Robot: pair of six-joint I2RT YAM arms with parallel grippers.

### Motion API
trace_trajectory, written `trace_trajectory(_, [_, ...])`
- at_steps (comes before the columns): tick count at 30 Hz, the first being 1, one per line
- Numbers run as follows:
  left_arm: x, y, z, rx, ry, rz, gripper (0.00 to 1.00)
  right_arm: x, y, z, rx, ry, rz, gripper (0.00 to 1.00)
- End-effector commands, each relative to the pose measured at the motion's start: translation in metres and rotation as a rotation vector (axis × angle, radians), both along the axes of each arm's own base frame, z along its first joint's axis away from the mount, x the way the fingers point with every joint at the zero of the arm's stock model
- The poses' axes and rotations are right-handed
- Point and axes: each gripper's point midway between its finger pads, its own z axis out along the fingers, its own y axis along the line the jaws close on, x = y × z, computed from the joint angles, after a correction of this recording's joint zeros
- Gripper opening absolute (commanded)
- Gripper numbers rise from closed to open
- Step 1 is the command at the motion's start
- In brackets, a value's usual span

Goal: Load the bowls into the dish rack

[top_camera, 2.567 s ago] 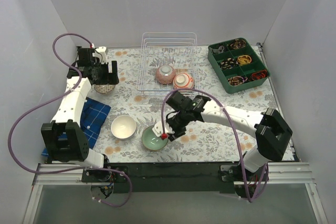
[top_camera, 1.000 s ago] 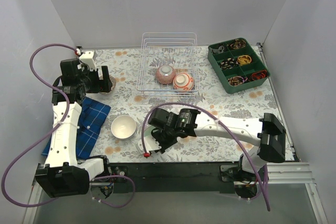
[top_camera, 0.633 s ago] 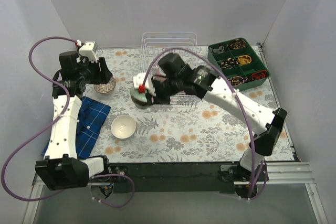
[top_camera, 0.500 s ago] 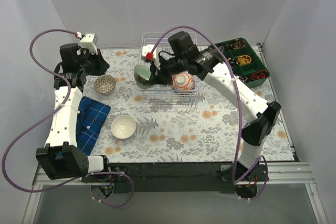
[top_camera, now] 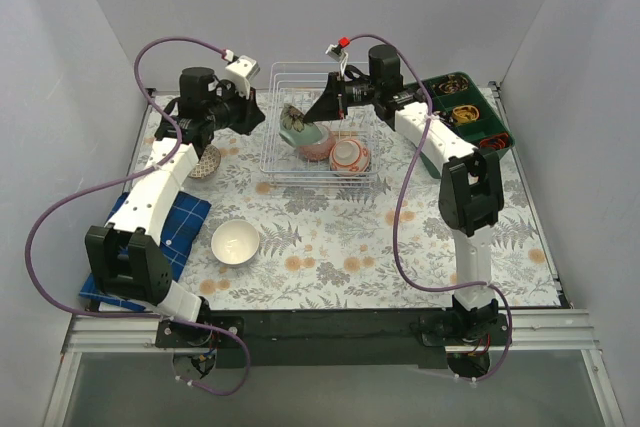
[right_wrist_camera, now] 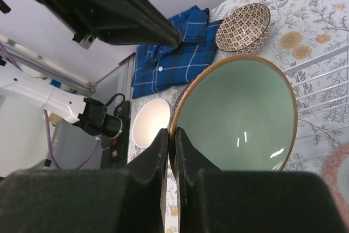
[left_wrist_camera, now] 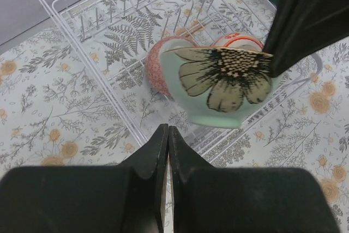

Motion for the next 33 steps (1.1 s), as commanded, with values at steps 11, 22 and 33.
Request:
trace_trajectory(11, [0.008,-0.019,-0.004,0.07,-0.051,-0.049,0.0,0.023,-0.001,-0.005,0.131,0.061,0.035,0.01])
trace_trajectory(22, [-0.02,-0.029,-0.037,0.112,0.023,-0.108,0.0,0.041,0.007,-0.056,0.097,0.147,0.022,0.01])
trace_trajectory(33, [-0.034,-0.039,-0.084,0.18,0.111,-0.195,0.0,0.049,0.011,-0.09,0.073,0.197,0.006,0.01])
